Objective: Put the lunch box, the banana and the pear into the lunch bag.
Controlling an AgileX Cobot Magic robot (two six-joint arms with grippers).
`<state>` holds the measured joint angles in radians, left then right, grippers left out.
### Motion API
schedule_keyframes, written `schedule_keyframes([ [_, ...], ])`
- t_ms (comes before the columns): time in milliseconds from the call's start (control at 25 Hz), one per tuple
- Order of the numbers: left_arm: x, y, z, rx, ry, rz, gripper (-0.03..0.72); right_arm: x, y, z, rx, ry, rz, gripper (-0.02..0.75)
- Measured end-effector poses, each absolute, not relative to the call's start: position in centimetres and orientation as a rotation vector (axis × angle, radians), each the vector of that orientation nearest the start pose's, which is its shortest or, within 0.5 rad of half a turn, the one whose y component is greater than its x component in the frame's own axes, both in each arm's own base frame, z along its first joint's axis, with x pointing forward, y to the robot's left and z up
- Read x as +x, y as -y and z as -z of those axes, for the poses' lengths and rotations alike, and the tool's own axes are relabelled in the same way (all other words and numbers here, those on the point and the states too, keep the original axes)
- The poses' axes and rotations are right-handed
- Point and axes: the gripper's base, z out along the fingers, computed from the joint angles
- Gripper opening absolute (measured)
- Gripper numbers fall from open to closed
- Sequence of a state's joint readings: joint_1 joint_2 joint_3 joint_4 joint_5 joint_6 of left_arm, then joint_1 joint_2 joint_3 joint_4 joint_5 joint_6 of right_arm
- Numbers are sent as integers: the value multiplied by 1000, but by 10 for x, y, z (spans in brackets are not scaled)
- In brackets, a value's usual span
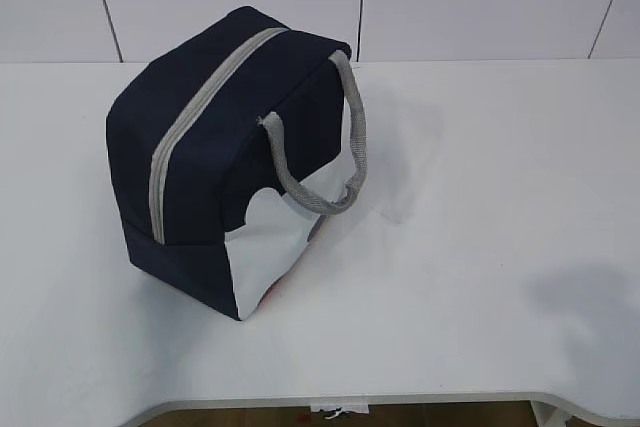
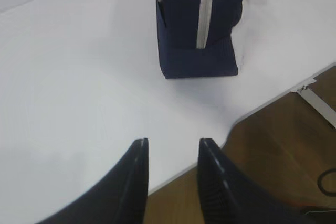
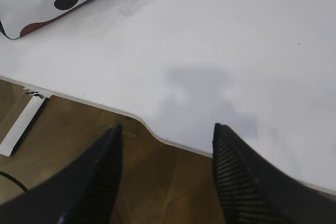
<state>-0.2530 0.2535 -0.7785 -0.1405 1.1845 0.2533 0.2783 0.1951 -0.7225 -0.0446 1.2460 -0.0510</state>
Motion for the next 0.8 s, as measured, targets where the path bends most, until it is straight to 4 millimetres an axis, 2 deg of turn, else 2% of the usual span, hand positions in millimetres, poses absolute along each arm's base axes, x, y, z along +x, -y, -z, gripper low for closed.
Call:
schedule_keyframes([
  [360, 1, 18, -297, 539, -2053, 263, 244, -23, 13, -291, -332, -2104, -52, 418],
  [600, -3, 18, -291, 527, -2024, 274, 244, -20, 12, -276, -317, -2142, -54, 417],
  [800, -2, 18, -283, 539, -2073, 271, 244, -19, 13, -273, -311, -2161, -46, 417],
])
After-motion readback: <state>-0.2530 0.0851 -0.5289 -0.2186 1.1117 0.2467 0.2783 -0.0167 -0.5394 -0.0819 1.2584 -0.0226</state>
